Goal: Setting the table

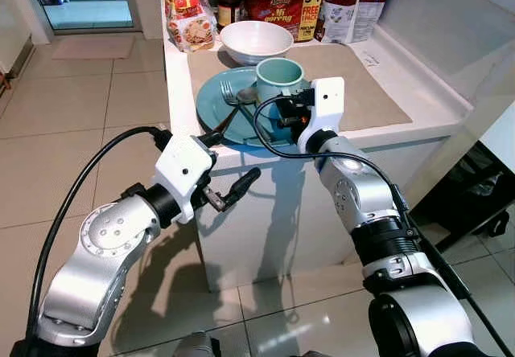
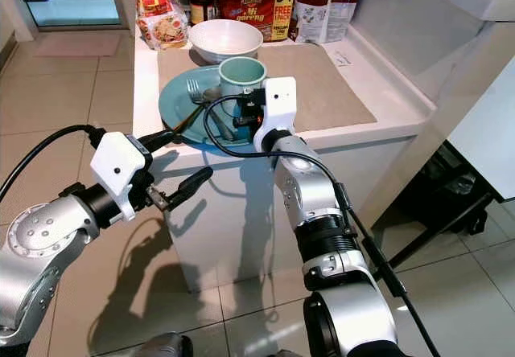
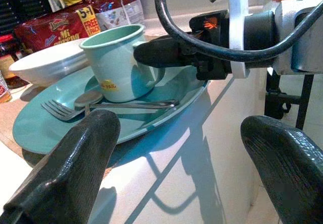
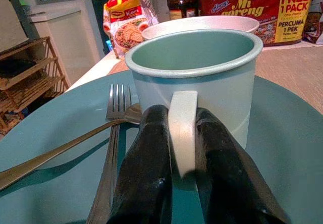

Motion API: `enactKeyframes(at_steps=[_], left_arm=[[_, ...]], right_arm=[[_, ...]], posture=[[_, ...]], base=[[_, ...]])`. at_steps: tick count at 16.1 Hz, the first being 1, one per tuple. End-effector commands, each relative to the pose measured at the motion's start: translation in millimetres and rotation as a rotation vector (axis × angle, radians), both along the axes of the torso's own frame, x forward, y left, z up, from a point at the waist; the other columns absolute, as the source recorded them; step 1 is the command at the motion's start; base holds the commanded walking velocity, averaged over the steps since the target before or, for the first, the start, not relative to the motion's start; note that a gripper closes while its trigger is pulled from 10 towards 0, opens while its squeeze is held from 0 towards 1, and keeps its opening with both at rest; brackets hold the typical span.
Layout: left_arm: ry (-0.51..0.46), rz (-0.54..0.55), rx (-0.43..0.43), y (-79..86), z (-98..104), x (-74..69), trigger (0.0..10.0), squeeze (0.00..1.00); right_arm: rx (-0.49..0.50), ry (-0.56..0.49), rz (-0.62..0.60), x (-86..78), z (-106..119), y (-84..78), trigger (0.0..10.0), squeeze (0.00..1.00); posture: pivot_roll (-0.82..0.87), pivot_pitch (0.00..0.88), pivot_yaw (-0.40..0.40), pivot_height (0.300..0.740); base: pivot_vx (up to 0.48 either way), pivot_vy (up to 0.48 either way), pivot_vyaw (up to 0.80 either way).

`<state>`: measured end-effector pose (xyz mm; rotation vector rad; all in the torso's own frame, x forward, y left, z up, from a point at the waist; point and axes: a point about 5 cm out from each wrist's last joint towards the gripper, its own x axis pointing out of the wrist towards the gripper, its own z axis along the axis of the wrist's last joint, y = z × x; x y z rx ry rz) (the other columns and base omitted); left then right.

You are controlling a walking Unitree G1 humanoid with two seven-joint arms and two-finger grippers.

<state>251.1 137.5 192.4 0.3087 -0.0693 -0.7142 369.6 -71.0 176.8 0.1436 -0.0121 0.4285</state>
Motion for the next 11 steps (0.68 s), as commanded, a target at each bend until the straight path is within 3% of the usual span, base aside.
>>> enactKeyframes(at_steps=[1,4,6,10,11], left_arm=[[-0.009,-0.027,0.005,-3.4,3.0,1.9,10.0,0.0],[-0.035,0.025,0.001,-4.4,4.6,7.7,10.0,0.0],[-0.031,0.204,-0.106,4.1,7.6,24.4,10.0,0.0],[-0.033,0.227,-0.176,-3.3,5.4,25.6,10.0,0.0],[-0.034,0.233,-0.191,-4.0,4.7,23.6,10.0,0.0]], right_arm=[[-0.015,-0.01,-0.013,1.7,3.4,-2.5,0.0,0.0],[-0.016,-0.076,-0.041,-0.1,14.8,-8.2,0.0,0.0],[0.03,-0.23,-0.077,-10.0,44.5,-14.7,0.0,0.0],[0.06,-0.468,-0.132,-58.5,84.0,-32.7,0.0,0.0],[0.063,-0.492,-0.13,-67.9,84.2,-36.4,3.1,0.0]], posture=[[0.19,0.02,-0.024,0.74],[0.18,0.018,-0.004,0.74],[0.14,0.035,0.034,0.74],[0.12,0.068,0.038,0.74],[0.12,0.067,0.028,0.74]], base=[[0.0,0.0,0.0],[0.0,0.0,0.0],[0.0,0.0,0.0],[0.0,0.0,0.0],[0.0,0.0,0.0]])
